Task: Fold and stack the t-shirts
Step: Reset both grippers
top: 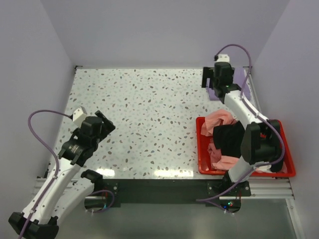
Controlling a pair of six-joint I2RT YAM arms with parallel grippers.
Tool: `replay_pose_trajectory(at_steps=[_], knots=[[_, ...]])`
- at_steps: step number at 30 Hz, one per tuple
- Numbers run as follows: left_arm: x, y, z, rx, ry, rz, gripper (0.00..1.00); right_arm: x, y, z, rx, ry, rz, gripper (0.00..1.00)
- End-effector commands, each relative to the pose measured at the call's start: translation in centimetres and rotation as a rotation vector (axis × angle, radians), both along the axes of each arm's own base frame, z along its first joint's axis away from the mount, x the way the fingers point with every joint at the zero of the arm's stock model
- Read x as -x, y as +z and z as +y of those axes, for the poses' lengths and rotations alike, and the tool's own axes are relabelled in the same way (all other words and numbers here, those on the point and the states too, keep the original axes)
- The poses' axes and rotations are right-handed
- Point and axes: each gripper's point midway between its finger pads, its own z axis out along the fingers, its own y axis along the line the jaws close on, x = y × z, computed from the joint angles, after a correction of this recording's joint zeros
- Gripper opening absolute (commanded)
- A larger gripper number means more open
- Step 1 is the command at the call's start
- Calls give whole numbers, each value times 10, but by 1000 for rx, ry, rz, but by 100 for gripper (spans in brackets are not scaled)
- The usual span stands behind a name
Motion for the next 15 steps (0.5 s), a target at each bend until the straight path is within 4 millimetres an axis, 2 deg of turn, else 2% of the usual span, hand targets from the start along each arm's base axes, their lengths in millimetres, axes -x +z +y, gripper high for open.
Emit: replay_pose_trajectory(at_steps=[1,2,3,4,5,6,7,8,9,10,11,12,14,15], knots=[[12,-5,4,-6,-8,19,100,37,37,70,-62,86,-66,99],[14,-5,4,-6,-14,21,100,51,34,94,-86,136,-46,99],[16,-2,5,-2,-18,7,100,66,17,104,-120,148,-13,99],[16,-1,5,1,-18,0,100,78,26,116,-155,181,-39,99],[18,0,6,1,-19,-3,100,90,22,134,-180,226,-36,99],[19,3,6,3,-19,-18,100,106,-3,143,-193,258,9,99],[19,4,6,4,-21,-27,100,117,4,154,-225,307,-13,99],[19,7,7,3,-21,-32,100,131,-4,169,-234,350,6,99],[20,9,7,1,-28,-40,100,146,-22,173,-240,367,46,99],[19,14,7,0,-33,-50,100,156,-25,177,-245,391,57,99],[19,17,8,-10,-37,-52,100,169,-19,184,-255,420,44,99],[20,19,10,-23,-37,-51,100,180,-29,185,-267,428,69,99],[23,27,15,-36,-18,-55,100,198,-29,193,-305,485,73,99],[24,29,16,-39,-14,-53,100,214,-26,199,-357,546,72,99]])
